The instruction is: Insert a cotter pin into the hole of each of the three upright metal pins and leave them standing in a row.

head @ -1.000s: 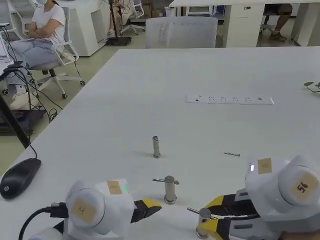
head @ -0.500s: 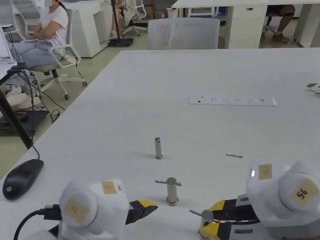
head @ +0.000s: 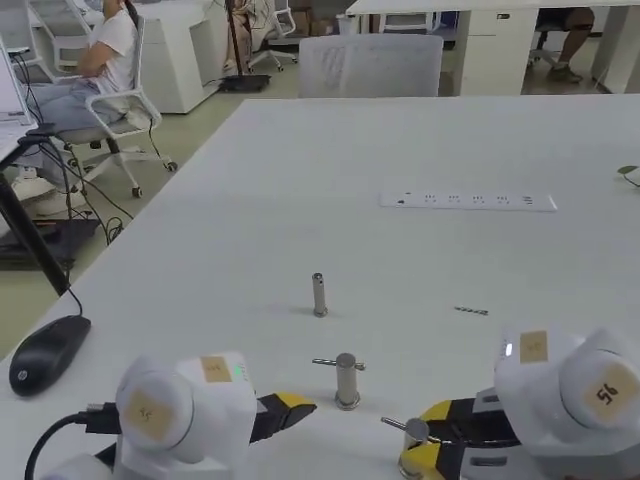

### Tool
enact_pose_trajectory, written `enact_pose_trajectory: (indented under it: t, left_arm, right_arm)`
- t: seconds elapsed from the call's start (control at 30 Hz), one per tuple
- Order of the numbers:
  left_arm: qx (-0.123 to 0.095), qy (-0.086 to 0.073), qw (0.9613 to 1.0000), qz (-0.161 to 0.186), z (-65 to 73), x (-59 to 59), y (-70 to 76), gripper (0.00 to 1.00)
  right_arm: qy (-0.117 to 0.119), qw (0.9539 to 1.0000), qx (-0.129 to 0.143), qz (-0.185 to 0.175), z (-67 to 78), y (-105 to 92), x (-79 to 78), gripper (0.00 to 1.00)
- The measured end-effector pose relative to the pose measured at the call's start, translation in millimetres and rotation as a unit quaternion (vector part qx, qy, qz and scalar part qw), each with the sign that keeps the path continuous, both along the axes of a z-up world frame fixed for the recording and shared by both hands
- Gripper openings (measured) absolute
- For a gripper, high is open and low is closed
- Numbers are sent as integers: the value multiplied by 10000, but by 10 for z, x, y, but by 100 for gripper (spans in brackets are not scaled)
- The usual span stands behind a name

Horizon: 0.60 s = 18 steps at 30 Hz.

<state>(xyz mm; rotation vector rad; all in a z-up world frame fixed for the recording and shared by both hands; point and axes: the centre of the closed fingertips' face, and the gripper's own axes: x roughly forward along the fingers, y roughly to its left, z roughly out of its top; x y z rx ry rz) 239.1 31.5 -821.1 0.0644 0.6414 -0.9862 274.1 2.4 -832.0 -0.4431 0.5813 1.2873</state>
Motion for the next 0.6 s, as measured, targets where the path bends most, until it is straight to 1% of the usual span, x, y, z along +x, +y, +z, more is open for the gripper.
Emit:
enact_pose_trajectory:
  t: [0.3,0.6]
  left_arm:
    - [27,-10,10000,76,6,23,49,99]
    - [27,7,9999,150,-4,39,81,99]
  right_arm:
    - [17,10000,16,17,5,-6,21,12]
    - [-14,9998,-23,185,16,-27,32,12]
